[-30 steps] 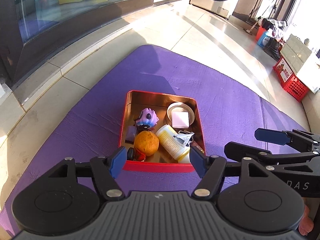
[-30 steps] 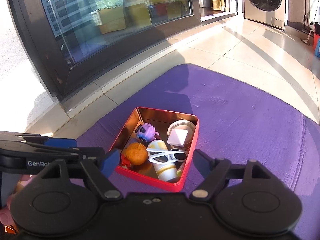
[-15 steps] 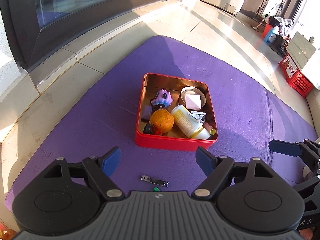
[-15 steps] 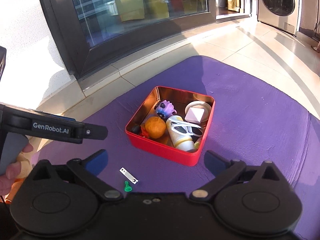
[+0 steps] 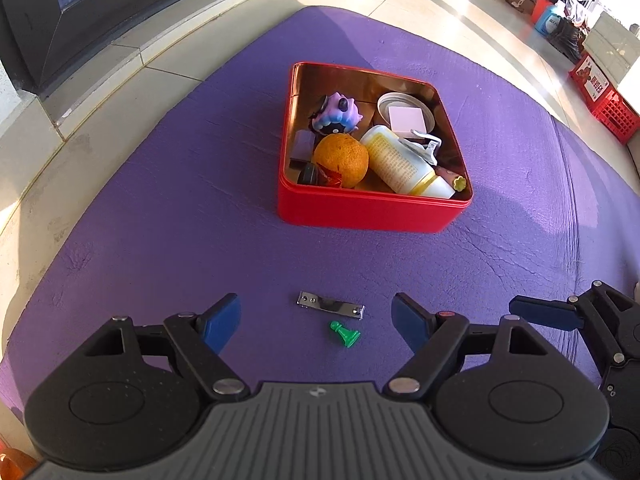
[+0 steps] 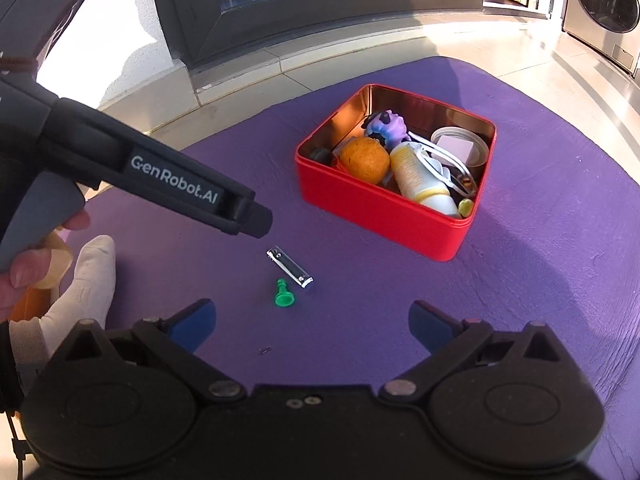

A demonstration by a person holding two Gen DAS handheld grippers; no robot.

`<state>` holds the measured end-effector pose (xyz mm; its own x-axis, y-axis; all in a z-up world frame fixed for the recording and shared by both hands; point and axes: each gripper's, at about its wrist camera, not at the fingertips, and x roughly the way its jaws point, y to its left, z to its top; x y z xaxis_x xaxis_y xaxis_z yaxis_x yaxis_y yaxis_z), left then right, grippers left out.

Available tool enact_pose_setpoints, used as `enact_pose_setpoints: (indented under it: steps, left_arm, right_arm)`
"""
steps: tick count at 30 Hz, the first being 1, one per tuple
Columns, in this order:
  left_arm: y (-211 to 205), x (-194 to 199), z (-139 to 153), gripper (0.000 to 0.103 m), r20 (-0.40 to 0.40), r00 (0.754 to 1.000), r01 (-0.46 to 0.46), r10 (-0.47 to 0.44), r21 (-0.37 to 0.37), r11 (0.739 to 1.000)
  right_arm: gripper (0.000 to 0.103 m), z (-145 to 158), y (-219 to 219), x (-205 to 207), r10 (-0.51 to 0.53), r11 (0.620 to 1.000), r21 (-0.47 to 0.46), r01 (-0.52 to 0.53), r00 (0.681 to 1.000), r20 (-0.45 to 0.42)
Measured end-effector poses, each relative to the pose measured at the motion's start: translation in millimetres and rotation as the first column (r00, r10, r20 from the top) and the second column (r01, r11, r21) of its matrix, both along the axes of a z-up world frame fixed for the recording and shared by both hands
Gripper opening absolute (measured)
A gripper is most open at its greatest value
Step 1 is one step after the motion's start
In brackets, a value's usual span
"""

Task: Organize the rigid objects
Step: 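Move both tools toward the nail clipper and green pin on the mat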

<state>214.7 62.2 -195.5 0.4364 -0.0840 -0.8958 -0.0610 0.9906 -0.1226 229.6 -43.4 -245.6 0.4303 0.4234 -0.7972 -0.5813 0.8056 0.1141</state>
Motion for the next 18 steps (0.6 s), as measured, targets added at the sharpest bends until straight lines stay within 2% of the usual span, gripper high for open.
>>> enact_pose_setpoints:
  steps: [6,15,18]
  left_arm:
    - [-5,5,-32,0.082,-0.047,0.998,0.047,-0.048,-0.009,0.999]
    - [0,16,-69,0.082,-0.111,0.994,0.009,-0.017,-0.07,0.998]
    - [1,19,-76,0.082,-0.11,0.994,0.008,-0.015,-0.064,0.998]
  right_arm:
    - [0.099,-26,17,1,0.031,0.999,-0.022,-0.031,0.999,-0.026]
    - [0.086,-51,30,10,0.036,0.999,-0.013,-0.037,0.998,-0.057]
    - [0.08,-57,34,14,0.042,0.999,-0.009,-0.043,0.997,-0.061]
